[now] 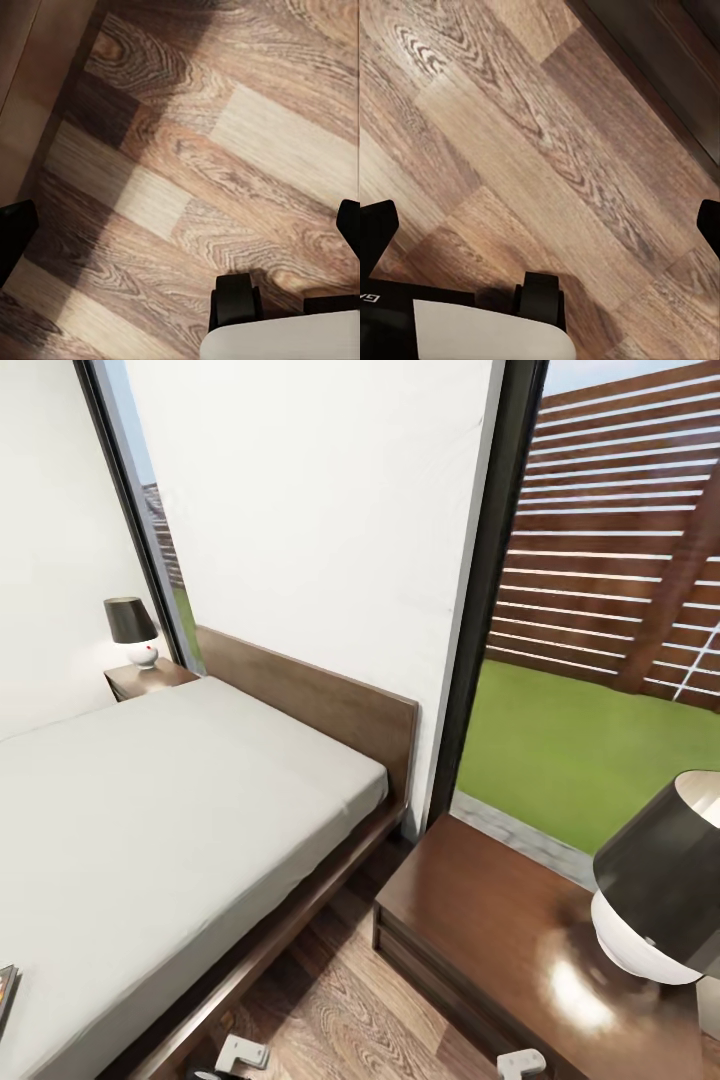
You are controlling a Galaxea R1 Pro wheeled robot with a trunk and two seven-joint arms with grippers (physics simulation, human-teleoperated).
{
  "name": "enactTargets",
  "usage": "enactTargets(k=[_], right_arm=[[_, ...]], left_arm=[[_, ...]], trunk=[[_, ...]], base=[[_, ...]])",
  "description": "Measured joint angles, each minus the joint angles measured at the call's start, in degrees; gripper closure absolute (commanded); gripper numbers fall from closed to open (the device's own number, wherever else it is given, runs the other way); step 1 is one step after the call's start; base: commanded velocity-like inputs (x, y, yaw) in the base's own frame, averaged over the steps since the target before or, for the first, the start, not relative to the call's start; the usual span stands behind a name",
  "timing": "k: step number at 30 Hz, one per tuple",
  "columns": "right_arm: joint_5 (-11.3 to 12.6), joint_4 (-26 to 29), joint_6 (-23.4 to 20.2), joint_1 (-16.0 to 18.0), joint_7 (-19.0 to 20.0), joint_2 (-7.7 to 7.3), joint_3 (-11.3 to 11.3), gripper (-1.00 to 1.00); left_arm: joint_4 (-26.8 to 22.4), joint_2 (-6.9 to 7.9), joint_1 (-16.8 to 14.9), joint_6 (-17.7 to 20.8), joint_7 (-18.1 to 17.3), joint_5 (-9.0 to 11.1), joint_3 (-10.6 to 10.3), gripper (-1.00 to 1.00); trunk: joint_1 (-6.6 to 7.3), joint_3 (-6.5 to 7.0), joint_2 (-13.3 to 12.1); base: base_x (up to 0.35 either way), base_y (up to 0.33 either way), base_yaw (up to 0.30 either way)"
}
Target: In the bedroom, move the book from the bed onto either nightstand, and place the two sandals side by side next to the bed.
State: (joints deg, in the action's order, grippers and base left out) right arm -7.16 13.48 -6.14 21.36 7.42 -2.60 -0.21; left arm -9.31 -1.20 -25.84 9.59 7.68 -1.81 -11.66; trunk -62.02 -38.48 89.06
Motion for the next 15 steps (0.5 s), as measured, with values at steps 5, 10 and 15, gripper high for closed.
enactTargets(k=[5, 10, 15], right_arm=[[0.0, -0.21, 0.59, 0.0, 0.01, -0.01, 0.0, -1.0], [0.03, -0.28, 0.89, 0.0, -0.02, 0.08, 0.0, -1.0], [0.02, -0.33, 1.01, 0.0, -0.05, 0.16, 0.04, -1.0]], left_arm=[[0.48, 0.06, 0.36, -1.1, -1.71, 0.05, 0.11, -1.0], [0.76, 0.1, 0.58, -1.97, -4.48, 0.12, 0.19, -1.0], [0.91, 0.09, 0.76, -2.77, -6.78, 0.22, 0.22, -1.0]], trunk=[[0.0, 0.0, 0.0], [0.0, 0.0, 0.0], [0.0, 0.0, 0.0]], base=[[0.0, 0.0, 0.0], [0.0, 0.0, 0.003], [0.0, 0.0, 0.067]])
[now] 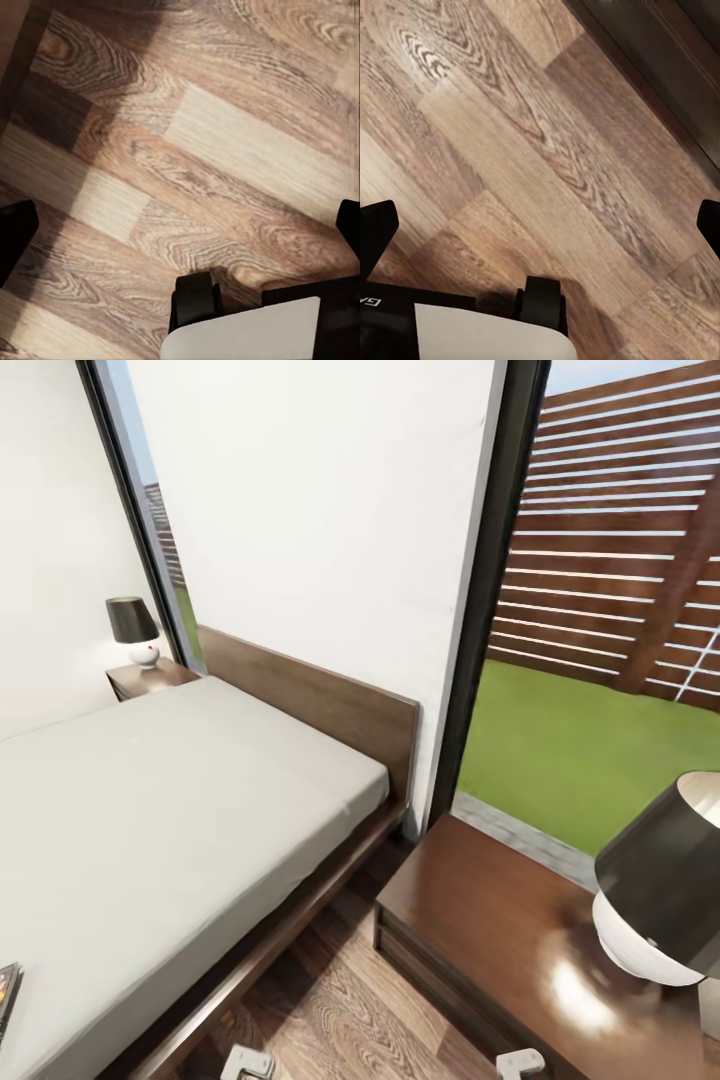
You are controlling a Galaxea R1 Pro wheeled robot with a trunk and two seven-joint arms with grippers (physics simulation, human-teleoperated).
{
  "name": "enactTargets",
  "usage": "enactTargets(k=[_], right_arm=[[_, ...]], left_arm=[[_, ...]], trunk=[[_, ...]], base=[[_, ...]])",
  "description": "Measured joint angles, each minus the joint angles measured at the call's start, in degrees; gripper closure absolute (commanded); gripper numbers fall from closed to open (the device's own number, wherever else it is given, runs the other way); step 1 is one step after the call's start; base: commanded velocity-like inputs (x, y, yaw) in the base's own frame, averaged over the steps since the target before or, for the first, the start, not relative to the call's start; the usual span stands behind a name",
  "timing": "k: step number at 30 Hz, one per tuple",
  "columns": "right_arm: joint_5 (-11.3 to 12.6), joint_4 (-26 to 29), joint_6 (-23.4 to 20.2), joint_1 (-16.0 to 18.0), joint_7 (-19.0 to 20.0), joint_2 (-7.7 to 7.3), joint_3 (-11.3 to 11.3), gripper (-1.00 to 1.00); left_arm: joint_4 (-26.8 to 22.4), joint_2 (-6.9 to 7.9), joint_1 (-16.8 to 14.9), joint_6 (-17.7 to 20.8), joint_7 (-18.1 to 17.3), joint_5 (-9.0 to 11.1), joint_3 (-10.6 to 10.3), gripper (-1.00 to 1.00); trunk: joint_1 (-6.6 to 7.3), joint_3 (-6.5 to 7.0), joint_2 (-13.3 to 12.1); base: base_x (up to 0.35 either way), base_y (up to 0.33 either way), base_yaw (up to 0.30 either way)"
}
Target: In the bedroom, move the book from the bed onto either nightstand, and place the two sandals side by side next to the bed.
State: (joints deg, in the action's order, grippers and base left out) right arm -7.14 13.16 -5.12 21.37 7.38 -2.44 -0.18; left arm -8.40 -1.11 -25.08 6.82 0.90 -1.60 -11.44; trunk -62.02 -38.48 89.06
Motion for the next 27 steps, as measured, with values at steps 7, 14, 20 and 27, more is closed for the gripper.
enactTargets(k=[7, 14, 20, 27], right_arm=[[-0.01, -0.04, 0.11, 0.02, -0.02, 0.06, 0.0, -1.0], [0.0, -0.05, 0.14, 0.01, -0.03, 0.08, -0.01, -1.0], [0.0, -0.09, 0.12, 0.01, -0.03, 0.09, -0.02, -1.0], [0.04, -0.1, 0.11, 0.0, -0.03, 0.03, -0.03, -1.0]], left_arm=[[0.1, 0.01, 1.07, -0.79, -1.69, 0.1, 0.02, -1.0], [0.13, 0.08, 1.72, -1.04, -2.26, 0.15, 0.07, -1.0], [0.14, 0.13, 2.25, -1.11, -2.46, 0.17, 0.1, -1.0], [0.16, 0.29, 3.06, -1.15, -2.52, 0.17, 0.15, -1.0]], trunk=[[0.0, 0.0, 0.0], [0.0, 0.0, 0.0], [0.0, 0.0, 0.0], [0.0, 0.0, 0.0]], base=[[0.0, 0.0, 0.196], [0.0, 0.0, 0.25], [0.0, 0.0, 0.263], [0.0, 0.0, 0.164]])
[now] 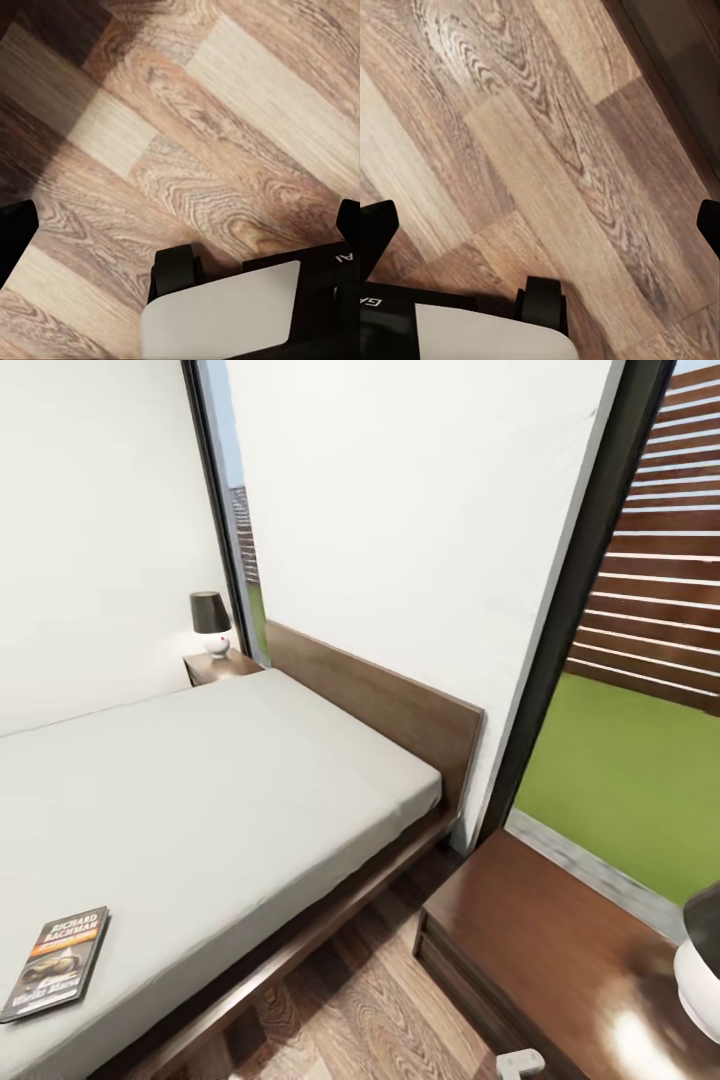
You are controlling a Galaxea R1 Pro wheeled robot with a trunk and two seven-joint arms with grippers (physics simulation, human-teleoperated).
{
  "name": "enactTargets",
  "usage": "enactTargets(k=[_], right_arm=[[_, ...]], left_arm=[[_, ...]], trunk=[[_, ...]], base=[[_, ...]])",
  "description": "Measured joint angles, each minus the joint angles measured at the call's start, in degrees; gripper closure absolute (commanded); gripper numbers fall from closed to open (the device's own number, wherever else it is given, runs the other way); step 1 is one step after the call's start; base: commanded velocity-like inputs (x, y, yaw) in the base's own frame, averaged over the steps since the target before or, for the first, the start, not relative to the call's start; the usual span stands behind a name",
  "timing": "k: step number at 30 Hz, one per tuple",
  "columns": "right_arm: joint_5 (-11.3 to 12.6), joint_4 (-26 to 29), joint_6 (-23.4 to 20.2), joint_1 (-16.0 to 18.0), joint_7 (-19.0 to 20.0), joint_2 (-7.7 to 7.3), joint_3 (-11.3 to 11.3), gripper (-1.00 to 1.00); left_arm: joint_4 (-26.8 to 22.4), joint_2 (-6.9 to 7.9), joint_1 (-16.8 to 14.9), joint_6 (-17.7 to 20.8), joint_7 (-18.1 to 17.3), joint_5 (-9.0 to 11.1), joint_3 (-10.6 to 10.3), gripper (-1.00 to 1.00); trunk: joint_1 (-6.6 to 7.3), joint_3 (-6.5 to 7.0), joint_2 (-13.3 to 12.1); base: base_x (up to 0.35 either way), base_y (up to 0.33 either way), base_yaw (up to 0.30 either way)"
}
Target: In the bedroom, move the book from the bed onto either nightstand, and place the two sandals side by side next to the bed.
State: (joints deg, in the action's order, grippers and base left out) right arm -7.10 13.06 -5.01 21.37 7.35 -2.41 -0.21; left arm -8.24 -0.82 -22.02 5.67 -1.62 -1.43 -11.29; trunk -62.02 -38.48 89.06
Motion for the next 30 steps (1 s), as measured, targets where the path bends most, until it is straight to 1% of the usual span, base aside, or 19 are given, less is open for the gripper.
enactTargets(k=[14, 18, 30], right_arm=[[0.02, -0.58, 0.08, -0.01, 0.0, -0.24, -0.07, -1.0], [-0.07, -1.36, 0.13, -0.01, 0.04, -0.37, -0.08, -1.0], [-0.54, -2.24, 0.16, -0.01, 0.07, -0.59, -0.08, -1.0]], left_arm=[[0.09, 0.28, 2.21, -0.19, -0.11, 0.04, -0.03, -1.0], [0.1, 0.33, 3.13, -0.76, -0.01, 0.02, -0.05, -1.0], [0.1, 0.36, 4.04, -1.34, 0.26, 0.0, -0.08, -1.0]], trunk=[[0.0, 0.0, 0.0], [0.0, 0.0, 0.0], [0.0, 0.0, 0.0]], base=[[0.0, 0.0, 0.04], [0.0, 0.0, 0.008], [0.0, 0.0, 0.003]])
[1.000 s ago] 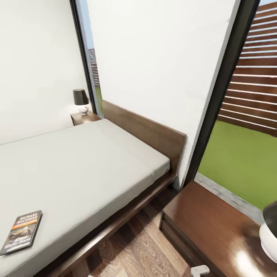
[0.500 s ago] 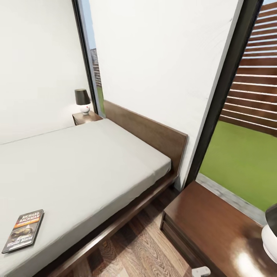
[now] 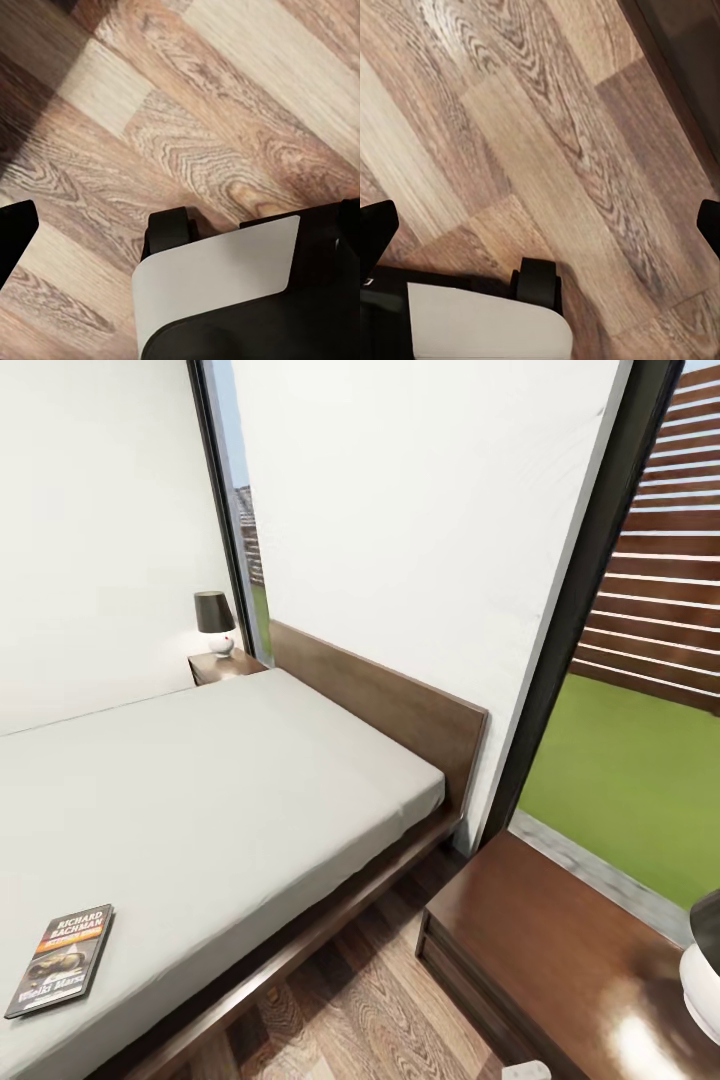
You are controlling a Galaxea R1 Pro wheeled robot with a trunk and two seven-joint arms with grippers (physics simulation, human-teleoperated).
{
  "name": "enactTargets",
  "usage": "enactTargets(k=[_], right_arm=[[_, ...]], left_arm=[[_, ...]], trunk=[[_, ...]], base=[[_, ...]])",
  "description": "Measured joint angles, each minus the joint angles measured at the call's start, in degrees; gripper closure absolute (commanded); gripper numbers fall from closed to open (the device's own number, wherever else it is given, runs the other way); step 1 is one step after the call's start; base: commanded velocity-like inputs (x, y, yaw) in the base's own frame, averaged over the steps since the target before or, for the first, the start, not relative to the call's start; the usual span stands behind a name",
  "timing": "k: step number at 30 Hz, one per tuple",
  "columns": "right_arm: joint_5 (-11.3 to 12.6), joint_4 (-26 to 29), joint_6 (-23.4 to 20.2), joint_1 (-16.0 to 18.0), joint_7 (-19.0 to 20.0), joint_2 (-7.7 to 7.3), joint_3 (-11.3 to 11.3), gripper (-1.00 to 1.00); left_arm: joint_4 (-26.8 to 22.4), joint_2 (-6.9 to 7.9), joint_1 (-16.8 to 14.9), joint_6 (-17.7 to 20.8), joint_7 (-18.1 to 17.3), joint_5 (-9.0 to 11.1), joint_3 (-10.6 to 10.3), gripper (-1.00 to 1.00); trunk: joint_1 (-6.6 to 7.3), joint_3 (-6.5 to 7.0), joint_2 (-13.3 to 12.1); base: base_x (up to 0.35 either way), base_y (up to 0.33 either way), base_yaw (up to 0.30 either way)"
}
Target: In the bedroom, move the book from the bed onto either nightstand, and place the two sandals side by side next to the bed.
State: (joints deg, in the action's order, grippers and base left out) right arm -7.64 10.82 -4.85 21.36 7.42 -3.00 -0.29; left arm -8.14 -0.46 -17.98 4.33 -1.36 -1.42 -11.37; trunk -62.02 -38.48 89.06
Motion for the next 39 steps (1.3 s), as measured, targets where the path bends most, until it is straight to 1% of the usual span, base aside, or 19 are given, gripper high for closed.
enactTargets(k=[14, 18, 26, 39], right_arm=[[0.4, -0.06, 0.0, 0.0, -0.06, 0.49, 0.1, -1.0], [0.43, -0.11, 0.01, 0.01, -0.06, 0.66, 0.17, -1.0], [0.48, -0.11, 0.01, 0.01, -0.06, 0.77, 0.22, -1.0], [0.47, -0.16, -0.04, 0.02, -0.07, 0.82, 0.24, -1.0]], left_arm=[[0.15, 0.0, 0.38, -0.33, -0.03, -0.04, -0.01, -1.0], [0.15, 0.01, 0.68, -0.74, -0.04, -0.06, -0.01, -1.0], [0.14, 0.01, 1.11, -1.08, -0.03, -0.07, -0.01, -1.0], [0.15, 0.01, 1.35, -1.32, -0.04, -0.08, -0.01, -1.0]], trunk=[[0.0, 0.0, 0.0], [0.0, 0.0, 0.0], [0.0, 0.0, 0.0], [0.0, 0.0, 0.0]], base=[[0.0, 0.0, 0.002], [0.0, 0.0, 0.085], [0.0, 0.0, 0.191], [0.0, 0.0, 0.245]])
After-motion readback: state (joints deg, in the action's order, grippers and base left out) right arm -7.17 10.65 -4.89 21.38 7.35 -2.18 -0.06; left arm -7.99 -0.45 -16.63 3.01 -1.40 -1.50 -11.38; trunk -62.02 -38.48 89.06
